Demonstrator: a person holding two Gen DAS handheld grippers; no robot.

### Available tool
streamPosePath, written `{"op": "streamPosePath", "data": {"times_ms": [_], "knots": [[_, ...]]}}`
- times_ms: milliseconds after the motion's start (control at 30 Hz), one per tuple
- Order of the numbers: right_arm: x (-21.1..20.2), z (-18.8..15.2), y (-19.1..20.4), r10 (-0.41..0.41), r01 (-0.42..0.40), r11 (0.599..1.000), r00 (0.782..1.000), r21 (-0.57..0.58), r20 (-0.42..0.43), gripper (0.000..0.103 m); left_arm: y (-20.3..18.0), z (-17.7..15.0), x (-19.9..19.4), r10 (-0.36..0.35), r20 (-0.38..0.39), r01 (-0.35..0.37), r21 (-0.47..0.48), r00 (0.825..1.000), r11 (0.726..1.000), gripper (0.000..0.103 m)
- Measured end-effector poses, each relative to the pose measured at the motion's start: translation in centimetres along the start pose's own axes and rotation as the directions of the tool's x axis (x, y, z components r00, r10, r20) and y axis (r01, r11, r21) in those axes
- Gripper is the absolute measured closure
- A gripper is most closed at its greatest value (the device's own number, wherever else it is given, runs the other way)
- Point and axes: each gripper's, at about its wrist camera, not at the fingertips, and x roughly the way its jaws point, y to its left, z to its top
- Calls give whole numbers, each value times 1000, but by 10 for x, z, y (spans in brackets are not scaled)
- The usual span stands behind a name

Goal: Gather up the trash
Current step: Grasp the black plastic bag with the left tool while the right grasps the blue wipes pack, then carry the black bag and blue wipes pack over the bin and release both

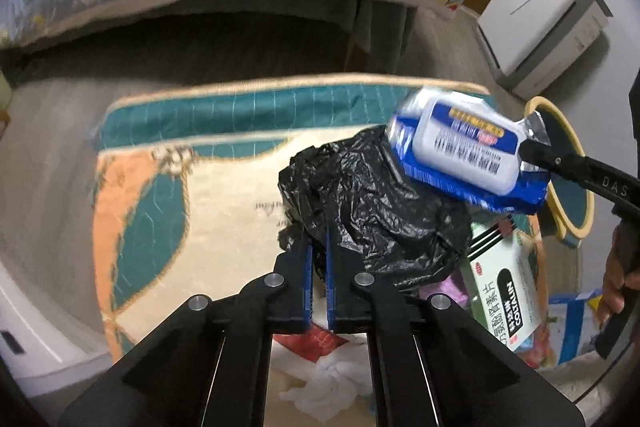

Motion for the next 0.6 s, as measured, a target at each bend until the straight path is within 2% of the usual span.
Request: {"op": "streamPosePath", "data": {"times_ms": [133, 300, 467, 600], "knots": [[-17, 3, 2, 7, -6, 1000, 998, -9, 55, 82, -6, 4, -20, 3, 61, -5, 38, 998, 999, 98], [-47, 3, 1, 17, -15, 1000, 989, -13, 145, 85, -15, 6, -46, 15, 167, -26, 64, 986, 998, 98], [-75, 0, -5, 24, -25, 1000, 976, 3, 215, 86, -28, 9, -78, 37, 290, -62, 77, 956, 995, 98], [-98, -5, -13, 25, -27, 1000, 967, 4, 255, 88, -39, 11, -98, 26, 356, -53, 65, 934, 996, 98]]}}
